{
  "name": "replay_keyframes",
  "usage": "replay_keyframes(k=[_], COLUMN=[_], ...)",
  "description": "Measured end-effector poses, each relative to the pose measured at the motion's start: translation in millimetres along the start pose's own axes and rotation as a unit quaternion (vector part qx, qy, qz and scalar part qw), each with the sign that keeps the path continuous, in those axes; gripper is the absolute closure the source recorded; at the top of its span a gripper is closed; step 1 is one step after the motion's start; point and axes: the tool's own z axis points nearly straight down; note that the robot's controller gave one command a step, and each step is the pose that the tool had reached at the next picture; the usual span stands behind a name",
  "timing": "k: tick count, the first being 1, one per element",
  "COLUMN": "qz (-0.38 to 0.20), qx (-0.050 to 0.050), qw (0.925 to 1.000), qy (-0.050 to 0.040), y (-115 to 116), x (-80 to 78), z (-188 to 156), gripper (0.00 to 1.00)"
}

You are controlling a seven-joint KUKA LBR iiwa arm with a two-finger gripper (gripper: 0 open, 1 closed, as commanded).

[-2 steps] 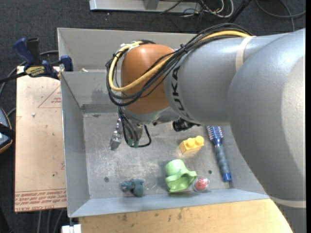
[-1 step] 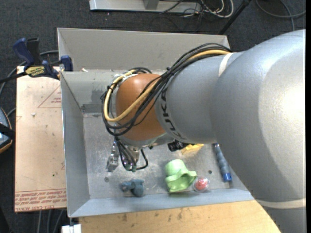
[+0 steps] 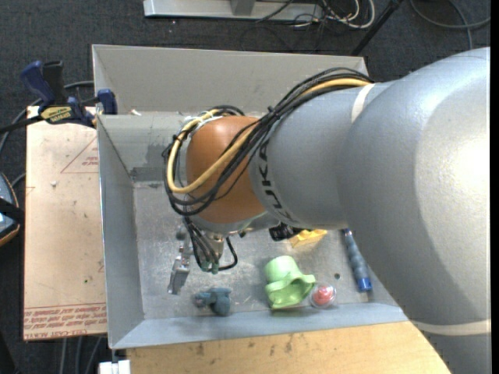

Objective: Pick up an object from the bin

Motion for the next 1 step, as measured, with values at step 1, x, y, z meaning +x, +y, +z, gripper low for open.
replay_keyframes(k=[1], qz=[-0.064], qx=[0.001], qw=[0.9979], qy=[0.0008], y=[-67.8], x=[20.6], z=[22.8], gripper=[0.00])
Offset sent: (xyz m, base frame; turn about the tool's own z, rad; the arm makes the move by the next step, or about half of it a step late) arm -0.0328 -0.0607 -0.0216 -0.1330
